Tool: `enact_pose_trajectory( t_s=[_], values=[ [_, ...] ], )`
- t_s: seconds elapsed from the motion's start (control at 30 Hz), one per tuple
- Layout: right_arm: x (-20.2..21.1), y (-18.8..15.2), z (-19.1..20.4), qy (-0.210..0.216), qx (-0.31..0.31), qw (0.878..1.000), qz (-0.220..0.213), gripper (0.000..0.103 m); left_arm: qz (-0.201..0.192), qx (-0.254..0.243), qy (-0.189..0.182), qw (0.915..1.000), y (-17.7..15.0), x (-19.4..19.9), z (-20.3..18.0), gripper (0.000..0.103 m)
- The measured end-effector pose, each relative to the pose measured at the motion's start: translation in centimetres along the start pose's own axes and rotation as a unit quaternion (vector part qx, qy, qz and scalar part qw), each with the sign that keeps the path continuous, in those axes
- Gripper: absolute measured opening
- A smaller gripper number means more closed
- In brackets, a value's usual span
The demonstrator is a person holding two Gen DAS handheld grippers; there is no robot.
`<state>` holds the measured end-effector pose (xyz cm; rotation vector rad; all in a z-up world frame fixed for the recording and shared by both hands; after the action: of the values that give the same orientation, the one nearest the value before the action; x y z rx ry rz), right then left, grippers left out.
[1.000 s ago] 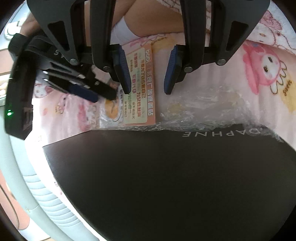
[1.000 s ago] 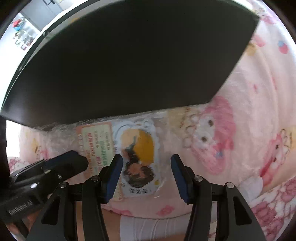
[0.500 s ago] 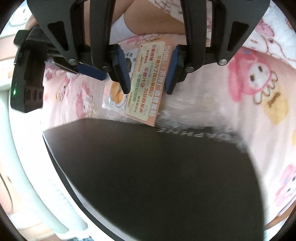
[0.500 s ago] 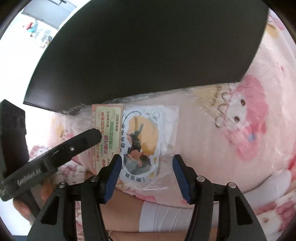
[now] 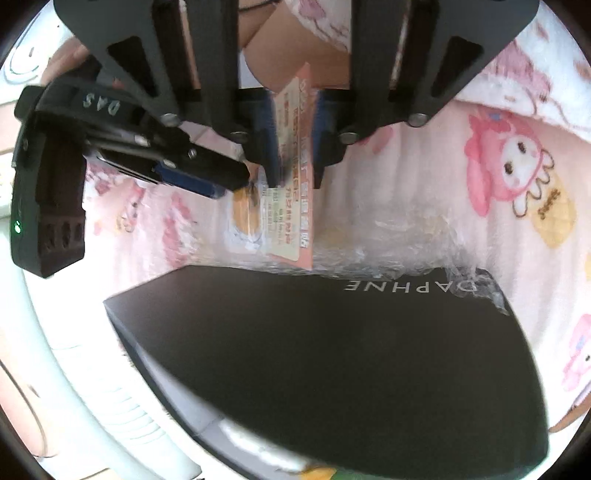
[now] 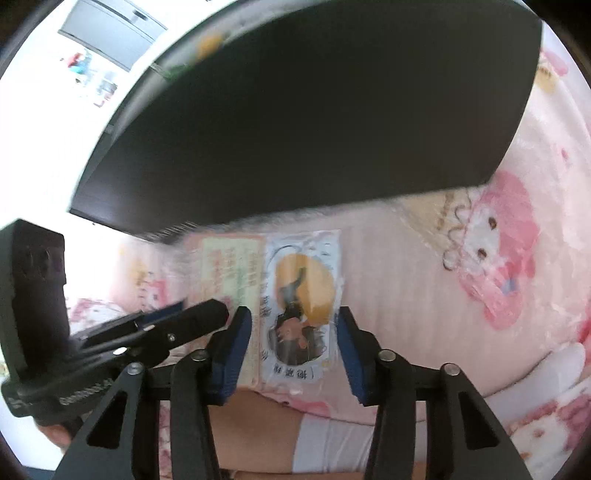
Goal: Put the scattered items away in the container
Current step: 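Close the left gripper on the packet edge and lift it over the rim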
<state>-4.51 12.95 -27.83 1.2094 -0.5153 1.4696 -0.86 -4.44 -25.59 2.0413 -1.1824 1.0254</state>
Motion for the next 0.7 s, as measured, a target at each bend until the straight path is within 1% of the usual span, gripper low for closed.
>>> enact_pose_trajectory(
  t_s=[0.03, 0.1, 0.17, 0.23, 0.27, 0.33, 0.37, 0.4, 0.43, 0.47, 0.5, 0.57, 0.6, 0.63, 0.67, 0.7],
  values=[
    [0.5, -0.2, 0.4, 0.007, 0.002, 1.000, -0.009, 0.034, -0.007, -0.003, 0.000, 1.0000, -0.2, 0.5, -0.2, 0.011],
    [1.2, -0.5, 1.1, 0.018, 0.009, 1.000, -0.022, 0.032, -0.019, -0.007, -0.007, 0.9998, -0.5, 1.6, -0.6, 0.008],
    [1.7, -0.6, 1.8, 0.022, 0.017, 0.999, -0.029, 0.029, -0.031, -0.006, -0.024, 0.9992, -0.2, 3.0, -1.5, 0.006],
    [2.7, -0.2, 2.4, 0.036, 0.024, 0.998, -0.040, 0.027, -0.041, -0.017, -0.046, 0.9979, 0.0, 5.3, -2.7, 0.006],
    [3.3, 0.4, 2.6, 0.043, 0.028, 0.997, -0.050, 0.027, -0.046, -0.025, -0.056, 0.9971, 0.1, 6.5, -3.1, 0.006],
    [5.6, 1.0, 4.1, 0.057, 0.046, 0.994, -0.082, 0.027, -0.060, -0.043, -0.065, 0.9951, 0.5, 8.2, -4.8, 0.006],
    [6.7, 1.7, 3.9, 0.059, 0.056, 0.992, -0.095, 0.027, -0.067, -0.048, -0.068, 0.9943, 0.8, 9.3, -5.2, 0.006],
    [7.6, 3.4, 4.5, 0.054, 0.065, 0.991, -0.106, 0.027, -0.070, -0.051, -0.073, 0.9936, 1.1, 9.7, -5.8, 0.006],
    [8.4, 3.9, 5.0, 0.046, 0.072, 0.989, -0.118, 0.027, -0.074, -0.049, -0.078, 0.9929, 1.5, 10.1, -6.2, 0.005],
    [8.5, 3.9, 4.5, 0.044, 0.076, 0.989, -0.122, 0.027, -0.077, -0.046, -0.082, 0.9926, 1.9, 10.4, -6.4, 0.005],
    [8.3, 3.9, 5.5, 0.044, 0.077, 0.988, -0.126, 0.027, -0.080, -0.049, -0.084, 0.9920, 2.4, 10.6, -6.8, 0.005],
    [9.1, 5.2, 5.0, 0.055, 0.069, 0.987, -0.132, 0.027, -0.082, -0.052, -0.086, 0.9915, 3.4, 10.8, -7.3, 0.005],
    [8.0, 8.8, 4.3, 0.060, 0.068, 0.987, -0.132, 0.027, -0.086, -0.056, -0.087, 0.9909, 4.4, 11.0, -7.7, 0.005],
    [8.1, 9.9, 4.2, 0.064, 0.068, 0.986, -0.137, 0.027, -0.090, -0.059, -0.086, 0.9905, 5.3, 11.4, -7.6, 0.005],
    [6.1, 11.8, 3.3, 0.064, 0.070, 0.985, -0.141, 0.027, -0.094, -0.061, -0.085, 0.9900, 6.1, 11.7, -7.8, 0.005],
    [5.4, 13.9, 2.7, 0.064, 0.072, 0.985, -0.145, 0.027, -0.098, -0.065, -0.087, 0.9893, 7.5, 11.7, -8.2, 0.005]
  ],
)
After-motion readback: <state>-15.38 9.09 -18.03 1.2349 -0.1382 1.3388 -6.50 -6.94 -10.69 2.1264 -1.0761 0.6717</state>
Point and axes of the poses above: each gripper's, at about its wrist camera, not at the fingertips, and x roughly against the way its jaws point, z to its left, y to its top, the point moved 4 cm from there along -x, roughly the way its jaws point, and after that the axes turned 13 degrees about x, right-handed, at the moved point
